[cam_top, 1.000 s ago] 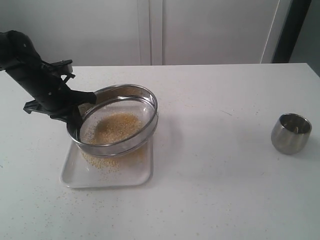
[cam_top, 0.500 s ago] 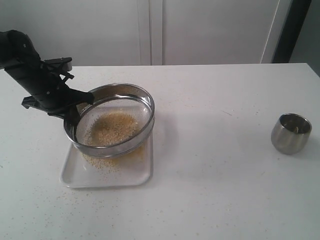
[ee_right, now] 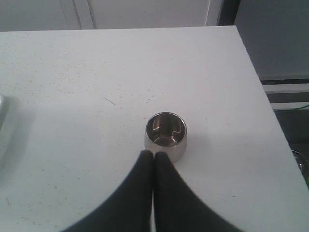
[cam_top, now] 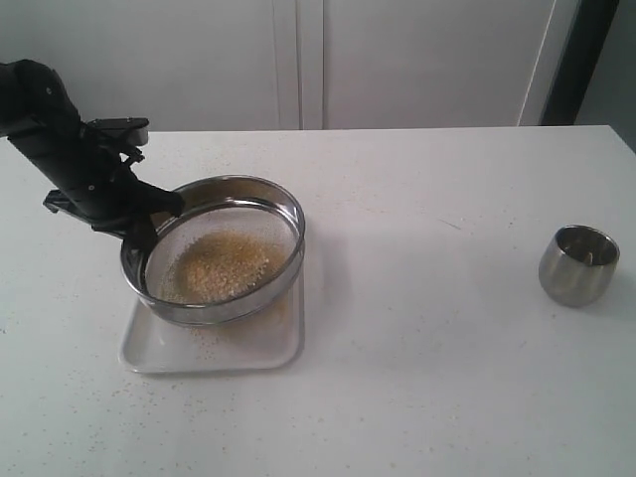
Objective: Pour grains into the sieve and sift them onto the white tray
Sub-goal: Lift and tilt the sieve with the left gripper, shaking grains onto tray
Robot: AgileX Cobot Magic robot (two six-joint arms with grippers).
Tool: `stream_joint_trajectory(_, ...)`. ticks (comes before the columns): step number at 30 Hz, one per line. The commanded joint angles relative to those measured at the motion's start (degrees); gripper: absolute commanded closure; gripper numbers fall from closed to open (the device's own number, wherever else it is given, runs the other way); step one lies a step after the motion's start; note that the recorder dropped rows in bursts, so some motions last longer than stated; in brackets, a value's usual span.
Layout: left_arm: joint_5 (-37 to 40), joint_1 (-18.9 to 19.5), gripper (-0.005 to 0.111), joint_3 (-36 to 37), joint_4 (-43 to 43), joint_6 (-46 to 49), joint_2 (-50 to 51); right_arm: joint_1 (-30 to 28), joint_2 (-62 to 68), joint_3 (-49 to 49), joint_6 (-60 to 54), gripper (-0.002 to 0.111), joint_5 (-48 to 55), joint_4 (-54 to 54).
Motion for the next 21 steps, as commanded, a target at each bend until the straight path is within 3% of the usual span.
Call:
stream_joint_trajectory(1, 9.37, -0.20, 0.107, -0.45, -2.37, -2.93, -1.30, -0.33, -0.28, -0.12, 0.24, 0.108, -0.19, -0.08)
stream_joint_trajectory(3, 9.60, -0.20, 0.107, -0.45, -2.37, -2.80, -1.30, -0.33, -0.28, -0.12, 0.24, 0.108, -0.19, -0.08)
stream_joint_trajectory(6, 1.87, -0.20, 0.107, -0.68, -2.37, -4.72, -1.17, -0.33, -0.28, -0.12, 0.24, 0.108, -0.19, -0.08)
stream_joint_trajectory(8, 0.66, 0.10, 0.107, -2.24, -2.37, -7.66, -0.15, -0.33, -0.28, -0.12, 0.24, 0.108, -0.19, -0.08)
stream_joint_trajectory(11, 7.11, 0.50, 0.107, -5.44, -2.13, -7.67, 1.24, -0.33, -0.28, -0.12, 0.24, 0.108, -0.19, -0.08)
stream_joint_trajectory(14, 13.84, -0.76, 0.107, -4.19, -2.13, -0.58, -0.52, -0.33, -0.28, -0.12, 0.24, 0.108, -0.19, -0.08)
stream_joint_trajectory(17, 6.34, -2.59, 0.107, -1.02, -0.84, 0.66, -2.90, -0.33, -0.28, -0.12, 0.24, 0.108, -0.19, -0.08)
stream_joint_trajectory(19, -1.56, -2.84, 0.107, -1.53, 2.03, -2.48, -2.74, -0.33, -0.28, -0.12, 0.24, 0.108, -0.19, -0.08)
stream_joint_trajectory(21, -3.57, -1.84, 0.107, -4.75, 3.98, -8.48, -0.89, -0.33, -0.28, -0.12, 0.24, 0.108, -0.19, -0.08)
